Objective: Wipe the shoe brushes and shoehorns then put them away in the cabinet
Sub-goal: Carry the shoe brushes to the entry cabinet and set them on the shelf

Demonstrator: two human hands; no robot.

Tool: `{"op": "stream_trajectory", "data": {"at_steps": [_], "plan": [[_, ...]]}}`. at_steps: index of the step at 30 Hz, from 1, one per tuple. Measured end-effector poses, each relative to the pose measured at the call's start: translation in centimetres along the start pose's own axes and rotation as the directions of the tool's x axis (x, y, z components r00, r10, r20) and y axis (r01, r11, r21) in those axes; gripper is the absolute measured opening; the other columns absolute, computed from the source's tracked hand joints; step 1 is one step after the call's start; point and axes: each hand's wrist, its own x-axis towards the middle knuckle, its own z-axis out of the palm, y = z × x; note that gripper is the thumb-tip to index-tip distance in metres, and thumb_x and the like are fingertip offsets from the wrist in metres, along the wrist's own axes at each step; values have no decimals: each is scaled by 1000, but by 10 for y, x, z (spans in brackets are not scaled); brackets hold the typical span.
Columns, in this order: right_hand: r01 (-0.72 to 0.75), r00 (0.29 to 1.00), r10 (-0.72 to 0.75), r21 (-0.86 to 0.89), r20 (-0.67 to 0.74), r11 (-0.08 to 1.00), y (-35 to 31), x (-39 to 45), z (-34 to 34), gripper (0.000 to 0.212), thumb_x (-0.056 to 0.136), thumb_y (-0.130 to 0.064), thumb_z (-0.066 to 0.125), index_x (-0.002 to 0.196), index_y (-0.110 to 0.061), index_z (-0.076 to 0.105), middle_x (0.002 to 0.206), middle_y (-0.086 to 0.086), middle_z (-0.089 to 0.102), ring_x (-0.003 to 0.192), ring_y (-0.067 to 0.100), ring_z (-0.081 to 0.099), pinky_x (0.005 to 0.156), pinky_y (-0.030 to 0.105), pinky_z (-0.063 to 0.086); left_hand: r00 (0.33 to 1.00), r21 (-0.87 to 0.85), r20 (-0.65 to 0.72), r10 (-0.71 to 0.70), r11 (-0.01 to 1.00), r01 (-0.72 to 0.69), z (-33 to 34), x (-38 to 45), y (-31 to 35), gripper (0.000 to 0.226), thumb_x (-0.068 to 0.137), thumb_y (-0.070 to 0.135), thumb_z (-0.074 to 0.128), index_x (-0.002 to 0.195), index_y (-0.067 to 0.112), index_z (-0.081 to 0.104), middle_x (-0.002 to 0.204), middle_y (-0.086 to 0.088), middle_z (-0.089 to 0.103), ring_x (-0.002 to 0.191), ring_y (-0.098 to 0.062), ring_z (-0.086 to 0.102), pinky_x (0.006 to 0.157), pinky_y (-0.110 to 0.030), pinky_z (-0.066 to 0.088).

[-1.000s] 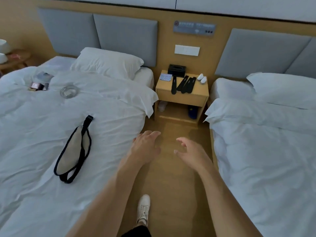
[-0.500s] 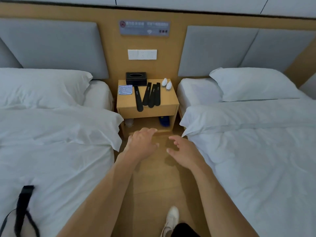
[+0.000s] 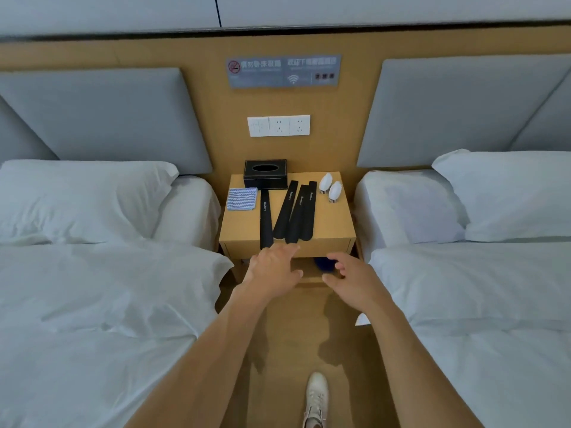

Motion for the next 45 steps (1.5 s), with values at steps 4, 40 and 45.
{"op": "stream_trajectory", "data": {"at_steps": [4,40,45], "plan": [[20,1000,-20,4,1,1000,6,69,-27,49,97,-30,62,143,-30,46,139,-3,57,120,15,56,92,27,45,1000,-8,18,-16,1000,16,-2,67,9,59,93,37,60,145,30,35,141,-1,48,122,-21,53,99,-40,48],[-597,735,648,643,200,479,92,551,-66,45,97,-16,58,142,-16,49,139,5,52,122,21,51,111,43,42,836,-394,541,-89,852,346,81,601,-22,68,90,30,65,149,17,32,142,-7,47,123,-24,50,103,-40,45],[-616,709,658,676,252,405,112,593,-49,52,97,-15,58,147,-16,43,145,6,46,128,23,47,110,39,41,834,-448,524,-170,778,440,110,636,-23,67,90,29,64,148,18,31,144,-5,45,124,-23,48,100,-34,43]]}}
